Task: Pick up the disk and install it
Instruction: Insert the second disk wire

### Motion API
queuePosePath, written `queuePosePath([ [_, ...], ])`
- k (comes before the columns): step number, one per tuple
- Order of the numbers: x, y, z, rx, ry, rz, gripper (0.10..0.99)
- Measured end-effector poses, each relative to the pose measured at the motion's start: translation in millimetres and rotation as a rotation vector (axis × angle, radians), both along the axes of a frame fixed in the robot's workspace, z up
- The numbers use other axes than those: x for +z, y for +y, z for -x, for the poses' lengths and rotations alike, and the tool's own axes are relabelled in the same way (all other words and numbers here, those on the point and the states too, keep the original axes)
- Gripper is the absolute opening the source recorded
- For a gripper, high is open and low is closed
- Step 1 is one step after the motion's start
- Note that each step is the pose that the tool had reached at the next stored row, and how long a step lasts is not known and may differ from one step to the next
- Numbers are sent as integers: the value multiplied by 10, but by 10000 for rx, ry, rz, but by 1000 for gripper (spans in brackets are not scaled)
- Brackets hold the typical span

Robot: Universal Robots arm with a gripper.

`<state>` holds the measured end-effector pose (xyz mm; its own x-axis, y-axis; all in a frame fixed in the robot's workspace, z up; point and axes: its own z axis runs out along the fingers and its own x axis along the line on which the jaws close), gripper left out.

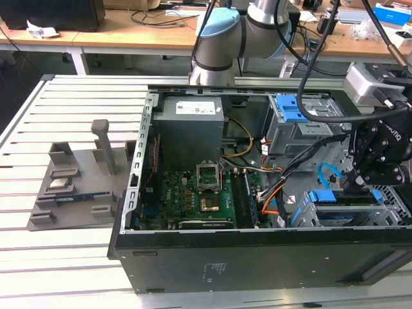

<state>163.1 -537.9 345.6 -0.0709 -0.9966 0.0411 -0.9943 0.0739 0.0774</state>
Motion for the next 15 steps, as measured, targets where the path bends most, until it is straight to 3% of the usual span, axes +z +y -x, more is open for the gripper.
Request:
queuePosePath([
  [4,68,0,-1,8,1,-1,106],
  [9,34,-2,-22,9,38,1,106],
  [15,20,-5,-33,8,40,1,106],
])
